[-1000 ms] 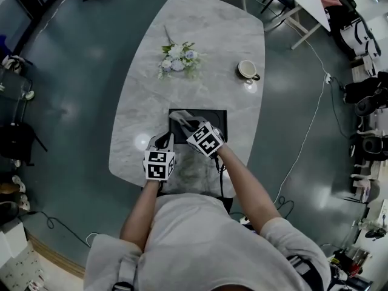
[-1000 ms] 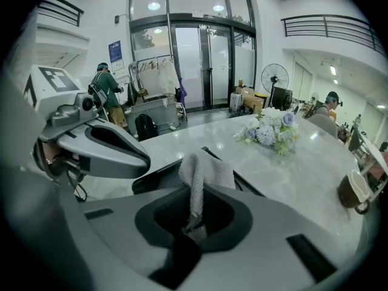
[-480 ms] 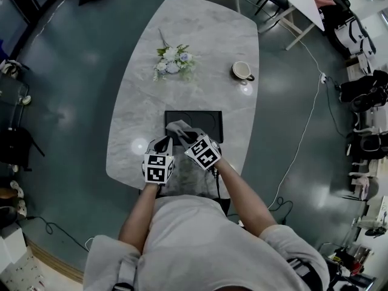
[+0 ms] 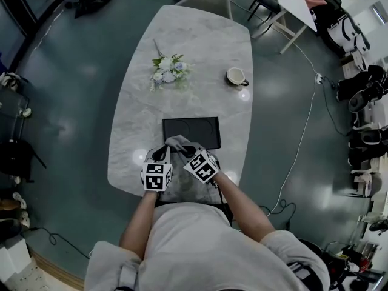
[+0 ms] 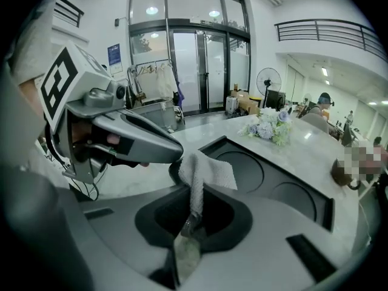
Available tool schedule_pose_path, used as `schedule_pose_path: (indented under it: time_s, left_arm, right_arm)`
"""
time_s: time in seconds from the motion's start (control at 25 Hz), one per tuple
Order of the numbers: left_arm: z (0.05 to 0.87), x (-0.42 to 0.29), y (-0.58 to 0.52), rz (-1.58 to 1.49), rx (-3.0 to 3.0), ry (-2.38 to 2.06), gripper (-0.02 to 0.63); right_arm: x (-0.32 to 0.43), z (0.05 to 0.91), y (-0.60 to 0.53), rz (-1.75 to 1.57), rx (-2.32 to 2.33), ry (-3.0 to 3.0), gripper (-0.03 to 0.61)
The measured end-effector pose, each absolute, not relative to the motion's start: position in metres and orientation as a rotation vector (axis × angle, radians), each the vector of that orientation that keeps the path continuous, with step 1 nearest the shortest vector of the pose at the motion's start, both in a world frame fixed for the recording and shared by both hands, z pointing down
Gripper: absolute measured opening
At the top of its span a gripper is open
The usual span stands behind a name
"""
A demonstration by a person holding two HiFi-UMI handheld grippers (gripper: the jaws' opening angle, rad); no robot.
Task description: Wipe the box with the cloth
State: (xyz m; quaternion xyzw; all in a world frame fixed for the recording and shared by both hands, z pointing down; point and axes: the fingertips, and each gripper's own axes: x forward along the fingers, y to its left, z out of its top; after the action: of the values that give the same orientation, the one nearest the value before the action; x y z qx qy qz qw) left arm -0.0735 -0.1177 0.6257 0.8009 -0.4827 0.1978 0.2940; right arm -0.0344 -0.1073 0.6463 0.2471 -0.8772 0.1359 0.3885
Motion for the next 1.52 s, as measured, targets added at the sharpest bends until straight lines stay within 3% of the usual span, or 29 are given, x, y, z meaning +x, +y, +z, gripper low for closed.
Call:
schedule_pose_path:
  time_s: [0.36,0.64,0.92,1.2,1.52]
  left_arm:
    - [0.611,-0.069,-0.102,0.413,2.049,-1.359,0.023]
    - [0.589,-0.078,-0.085,0.425,2.069,-1.4,0.023]
    - [0.569,-0.029,-0.058,0.595,2.208,-1.427,0.023]
    - [0.515,0.027,-0.016,0.442,2.281,-1.449,0.023]
    - [0.471,0.054,0.016,0.354,2.332,-1.523,0.023]
  right_arm:
    - [-0.029,0.643,-0.082,0.296,0.605,-2.233,0.046]
    - [-0.019,0.59,-0.083,0.331,0.82,-2.383,0.046]
    - [0.075,0.54,-0.064,0.456,1.193,-2.448,0.045]
    - [0.147,0.501,-0.028,0.439,1.413,-2.438,0.044]
    - [0.173,0.477,0.009,0.429,1.519,-2.509,0.044]
